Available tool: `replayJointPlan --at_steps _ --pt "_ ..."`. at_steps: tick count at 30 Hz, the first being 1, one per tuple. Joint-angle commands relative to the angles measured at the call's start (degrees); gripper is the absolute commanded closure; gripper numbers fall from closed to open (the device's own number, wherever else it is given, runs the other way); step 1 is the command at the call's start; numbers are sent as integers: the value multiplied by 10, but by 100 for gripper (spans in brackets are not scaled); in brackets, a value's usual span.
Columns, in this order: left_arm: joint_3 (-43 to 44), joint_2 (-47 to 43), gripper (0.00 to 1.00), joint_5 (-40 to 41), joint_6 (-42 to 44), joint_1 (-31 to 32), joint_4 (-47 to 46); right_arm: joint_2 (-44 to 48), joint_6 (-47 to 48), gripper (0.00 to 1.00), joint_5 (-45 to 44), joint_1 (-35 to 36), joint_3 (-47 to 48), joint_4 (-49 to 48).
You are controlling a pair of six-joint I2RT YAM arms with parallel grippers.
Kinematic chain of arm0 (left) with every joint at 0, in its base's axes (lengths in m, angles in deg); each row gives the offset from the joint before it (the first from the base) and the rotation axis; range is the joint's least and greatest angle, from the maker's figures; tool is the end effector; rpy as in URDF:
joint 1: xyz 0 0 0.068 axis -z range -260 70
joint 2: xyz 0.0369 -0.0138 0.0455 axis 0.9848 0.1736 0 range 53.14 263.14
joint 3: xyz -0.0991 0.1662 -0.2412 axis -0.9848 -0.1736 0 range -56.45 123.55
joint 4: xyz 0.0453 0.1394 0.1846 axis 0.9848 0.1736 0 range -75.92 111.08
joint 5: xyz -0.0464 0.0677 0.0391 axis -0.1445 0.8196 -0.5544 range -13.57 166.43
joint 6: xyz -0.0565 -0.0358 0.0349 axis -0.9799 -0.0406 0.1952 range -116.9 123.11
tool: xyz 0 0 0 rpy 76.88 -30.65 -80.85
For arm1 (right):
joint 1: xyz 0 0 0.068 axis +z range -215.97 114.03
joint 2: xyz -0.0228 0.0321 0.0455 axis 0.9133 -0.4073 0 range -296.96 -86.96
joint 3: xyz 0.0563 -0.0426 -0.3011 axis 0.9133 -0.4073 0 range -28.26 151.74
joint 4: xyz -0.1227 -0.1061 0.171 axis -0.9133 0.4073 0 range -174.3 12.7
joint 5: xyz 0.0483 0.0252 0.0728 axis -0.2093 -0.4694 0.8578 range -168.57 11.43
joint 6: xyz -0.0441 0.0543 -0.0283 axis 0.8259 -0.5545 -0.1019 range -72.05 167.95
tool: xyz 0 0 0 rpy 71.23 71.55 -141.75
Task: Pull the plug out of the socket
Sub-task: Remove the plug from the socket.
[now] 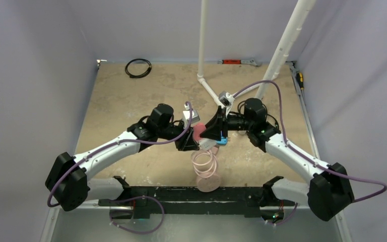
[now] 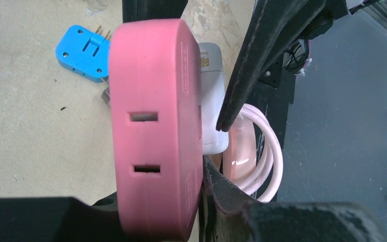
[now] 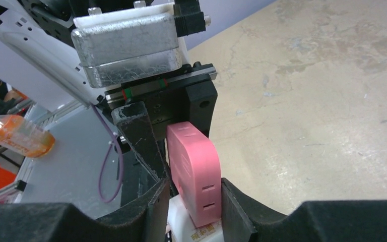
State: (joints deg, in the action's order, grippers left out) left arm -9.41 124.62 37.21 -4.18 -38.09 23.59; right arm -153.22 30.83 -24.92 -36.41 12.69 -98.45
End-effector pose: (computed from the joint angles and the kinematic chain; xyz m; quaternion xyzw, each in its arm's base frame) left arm 0.1586 -0.1963 0.2953 0.3980 0.7469 -0.4536 0.2791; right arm 0.1750 0.1583 0.3292 -0.3595 0.6543 0.5445 0.3823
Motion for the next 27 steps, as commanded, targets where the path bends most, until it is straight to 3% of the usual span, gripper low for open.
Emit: replayJointPlan --at_steps 1,3,8,9,10,14,16,20,24,27 --pt "24 -7 100 -35 0 -1 -39 -8 9 60 56 6 15 6" --pt "26 -4 100 -38 0 -2 -40 -7 9 68 59 6 14 3" --pt "32 -10 100 -31 2 -2 -38 6 6 100 42 6 5 -7" --pt "33 -13 100 -27 2 -4 -36 15 1 100 32 6 1 -14" --pt "33 -17 92 -22 2 -5 -35 25 -6 100 19 6 -7 -26" --pt "30 -29 44 -20 1 -6 -38 75 -31 100 -34 6 -38 -70" --pt "29 -37 28 -20 2 -6 -37 101 -40 100 -58 6 -50 -83" --pt "27 -55 18 -19 17 -5 -23 133 -66 100 -109 6 -75 -119" --pt "24 -71 16 -22 36 -6 -5 151 -97 100 -139 5 -108 -171" --pt "13 -88 15 33 41 -6 -3 165 -119 100 -158 6 -124 -199"
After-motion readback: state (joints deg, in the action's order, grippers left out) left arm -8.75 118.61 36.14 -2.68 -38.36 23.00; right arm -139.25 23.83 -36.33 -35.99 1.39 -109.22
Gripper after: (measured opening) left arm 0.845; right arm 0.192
